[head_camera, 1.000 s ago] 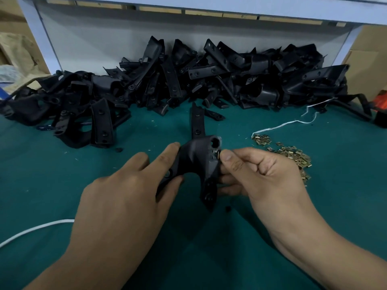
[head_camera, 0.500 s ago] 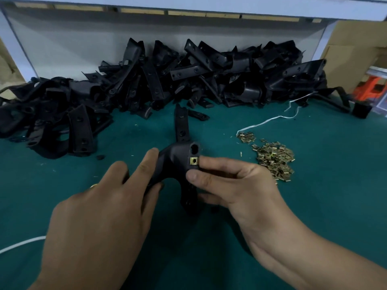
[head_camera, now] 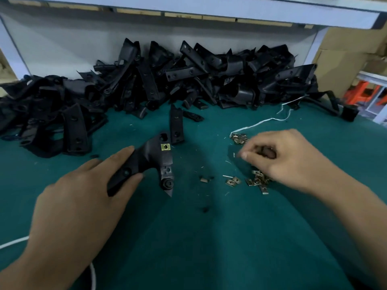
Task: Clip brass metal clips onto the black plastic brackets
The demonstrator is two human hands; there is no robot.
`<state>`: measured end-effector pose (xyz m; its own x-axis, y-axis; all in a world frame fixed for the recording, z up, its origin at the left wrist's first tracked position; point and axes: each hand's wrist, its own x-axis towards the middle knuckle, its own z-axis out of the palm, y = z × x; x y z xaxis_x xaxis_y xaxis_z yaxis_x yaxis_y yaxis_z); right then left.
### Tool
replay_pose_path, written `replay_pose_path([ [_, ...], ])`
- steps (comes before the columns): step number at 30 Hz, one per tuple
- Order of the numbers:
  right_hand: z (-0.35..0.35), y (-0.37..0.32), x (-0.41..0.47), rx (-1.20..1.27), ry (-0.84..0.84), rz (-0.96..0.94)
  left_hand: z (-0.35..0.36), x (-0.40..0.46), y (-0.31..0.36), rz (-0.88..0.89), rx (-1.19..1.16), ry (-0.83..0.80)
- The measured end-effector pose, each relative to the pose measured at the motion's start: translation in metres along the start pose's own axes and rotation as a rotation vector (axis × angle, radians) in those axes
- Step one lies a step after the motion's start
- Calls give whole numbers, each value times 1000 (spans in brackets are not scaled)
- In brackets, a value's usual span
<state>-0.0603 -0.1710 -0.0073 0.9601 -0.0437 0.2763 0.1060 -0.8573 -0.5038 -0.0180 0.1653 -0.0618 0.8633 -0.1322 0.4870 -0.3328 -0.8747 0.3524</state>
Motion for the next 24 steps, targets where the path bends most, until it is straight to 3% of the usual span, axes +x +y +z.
replay_pose_path([
  [6, 6, -4, 0, 41, -254, -44, 1, 2, -9, -41, 1, 19],
  [19, 19, -11, -5, -64, -314, -210, -7, 0, 3, -17, 78, -9],
  [21, 20, -15, -6, 13, -316, -185, -8, 0, 4, -13, 54, 0],
  [24, 25, -25, -6, 349, -269, -164, -9, -2, 5, 10, -56, 22],
])
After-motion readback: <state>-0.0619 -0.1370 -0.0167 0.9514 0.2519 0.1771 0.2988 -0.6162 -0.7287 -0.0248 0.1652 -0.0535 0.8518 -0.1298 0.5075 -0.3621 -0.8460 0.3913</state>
